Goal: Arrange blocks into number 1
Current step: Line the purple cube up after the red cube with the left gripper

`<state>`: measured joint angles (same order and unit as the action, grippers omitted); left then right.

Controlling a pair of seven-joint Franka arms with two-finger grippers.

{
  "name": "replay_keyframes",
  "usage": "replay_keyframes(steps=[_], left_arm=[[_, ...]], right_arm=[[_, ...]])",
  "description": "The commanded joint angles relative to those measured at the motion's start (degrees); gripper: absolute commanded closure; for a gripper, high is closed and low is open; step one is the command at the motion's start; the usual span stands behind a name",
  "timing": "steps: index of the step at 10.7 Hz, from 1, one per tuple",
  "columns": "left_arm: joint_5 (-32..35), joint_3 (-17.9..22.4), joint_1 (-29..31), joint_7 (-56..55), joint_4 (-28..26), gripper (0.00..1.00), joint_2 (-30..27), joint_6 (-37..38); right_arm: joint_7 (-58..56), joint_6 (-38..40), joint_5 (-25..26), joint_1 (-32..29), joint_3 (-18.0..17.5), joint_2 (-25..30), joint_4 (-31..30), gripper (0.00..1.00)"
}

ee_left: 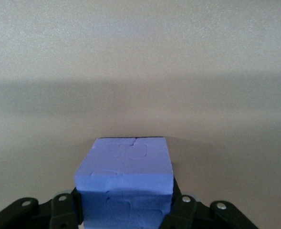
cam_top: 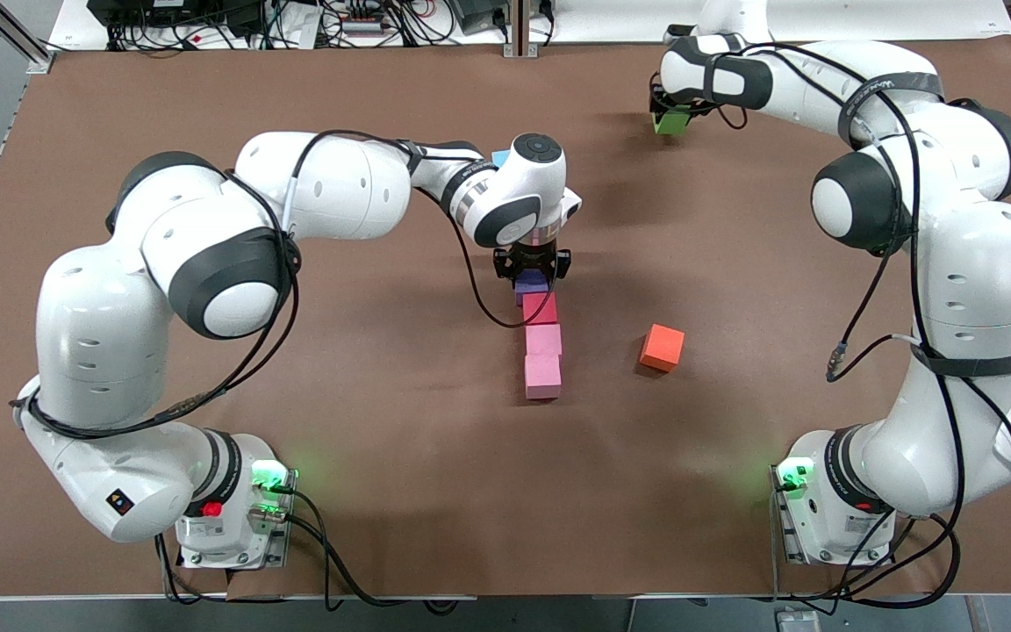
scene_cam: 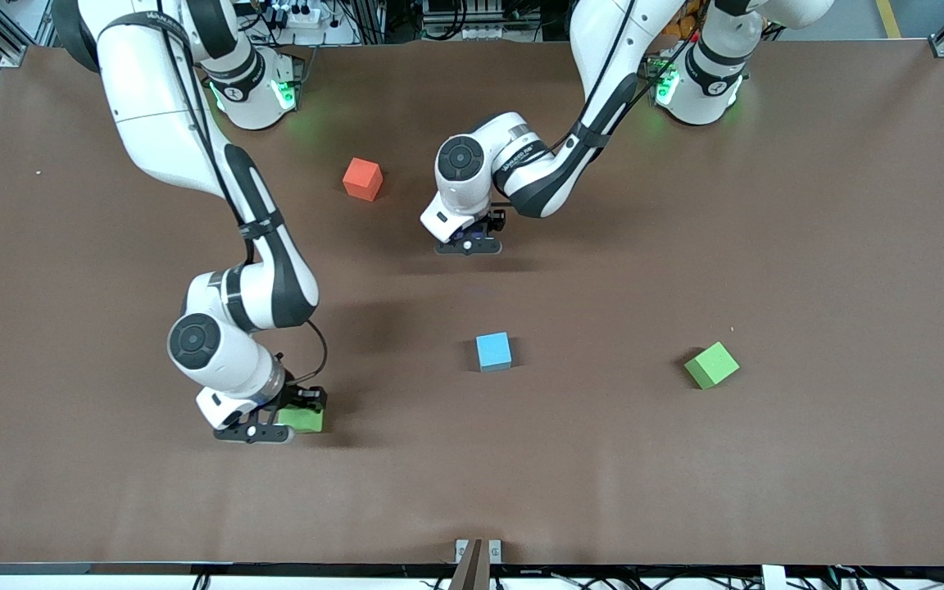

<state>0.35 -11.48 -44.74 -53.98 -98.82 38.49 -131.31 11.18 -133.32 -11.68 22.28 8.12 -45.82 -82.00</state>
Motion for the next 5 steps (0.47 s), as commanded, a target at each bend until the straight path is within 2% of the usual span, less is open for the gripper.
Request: replay_keyframes(steps=[1,5], left_arm=[[-0.7,0.67,-0.7,0.37,2.48,1.0,0.97,0.36],[-1.05,0.59,-0.7,-0.77,3.1,1.0,1.49,0.36]], right_arm=[[0.86,4.1,-0.27,0.66,-0.29,2.13,-0.61,1.0],[1.04,6.76,-0.18,3.37,-0.21,2.58,-0.61,1.0]])
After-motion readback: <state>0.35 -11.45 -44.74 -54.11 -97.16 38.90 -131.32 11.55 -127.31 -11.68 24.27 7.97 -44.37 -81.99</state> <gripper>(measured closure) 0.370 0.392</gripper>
